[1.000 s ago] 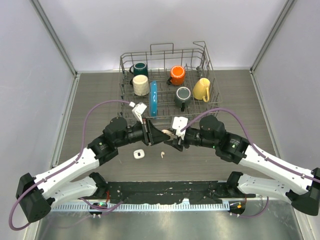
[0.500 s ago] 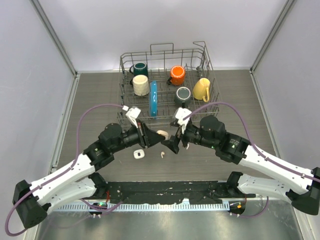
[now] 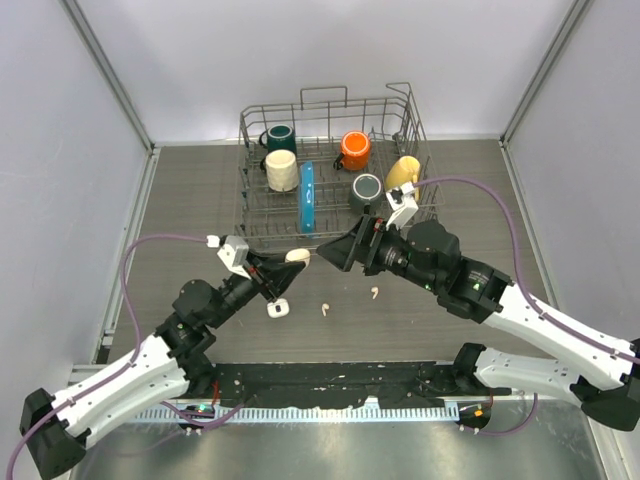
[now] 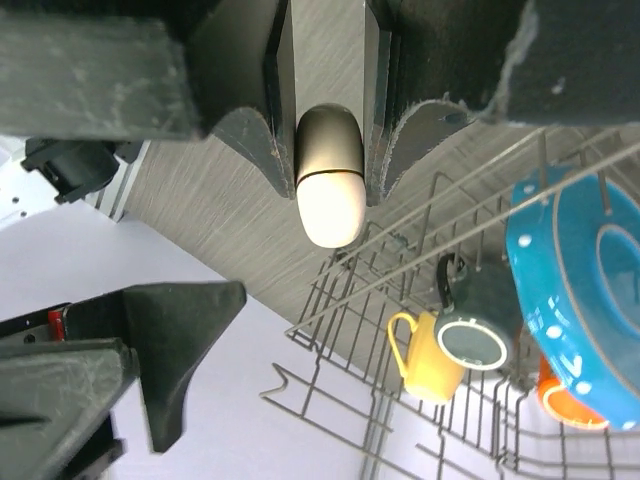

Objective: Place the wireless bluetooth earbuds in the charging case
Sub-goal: Pick up the charging case at the center of the board.

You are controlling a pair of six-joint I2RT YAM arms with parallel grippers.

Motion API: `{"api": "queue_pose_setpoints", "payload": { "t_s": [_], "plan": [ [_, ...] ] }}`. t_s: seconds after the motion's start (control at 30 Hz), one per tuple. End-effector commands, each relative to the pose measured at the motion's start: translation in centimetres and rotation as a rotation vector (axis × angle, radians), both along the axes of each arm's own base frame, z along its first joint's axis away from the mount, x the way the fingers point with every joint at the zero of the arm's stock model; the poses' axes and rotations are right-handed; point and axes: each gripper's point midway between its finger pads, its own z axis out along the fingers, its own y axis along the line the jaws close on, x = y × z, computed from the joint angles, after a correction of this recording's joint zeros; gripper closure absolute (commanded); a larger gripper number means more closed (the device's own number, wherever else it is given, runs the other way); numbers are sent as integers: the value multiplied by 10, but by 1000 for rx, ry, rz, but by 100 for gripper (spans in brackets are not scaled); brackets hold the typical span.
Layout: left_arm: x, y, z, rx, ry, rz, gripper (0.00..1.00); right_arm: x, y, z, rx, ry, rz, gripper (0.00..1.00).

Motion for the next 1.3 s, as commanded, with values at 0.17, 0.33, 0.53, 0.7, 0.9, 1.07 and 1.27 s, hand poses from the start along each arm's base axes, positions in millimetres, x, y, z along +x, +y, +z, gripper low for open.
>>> {"api": "queue_pose_setpoints", "payload": {
  "t_s": [0.17, 0.33, 0.53, 0.7, 0.9, 1.07, 1.27],
  "plan": [
    [-21, -20, 45, -32, -347, -148, 100, -16, 28, 8, 375, 381, 14, 7],
    [-23, -19, 54, -60, -373, -151, 100, -13, 28, -4, 427, 469, -29, 7],
    [-24, -15, 56, -76, -375, -138, 100, -14, 33, -7, 580, 548, -1, 13],
    [-24, -13, 52, -80, -363, -131, 100, -13, 35, -2, 609, 537, 10, 13],
    [-22, -12, 49, -88, -351, -121, 100, -11, 41, -2, 635, 558, 20, 13],
    [-18, -13, 45, -89, -333, -110, 100, -14, 53, -6, 638, 602, 71, 19],
    [-16, -13, 47, -99, -337, -99, 100, -14, 54, -5, 649, 607, 76, 35]
  ]
}}
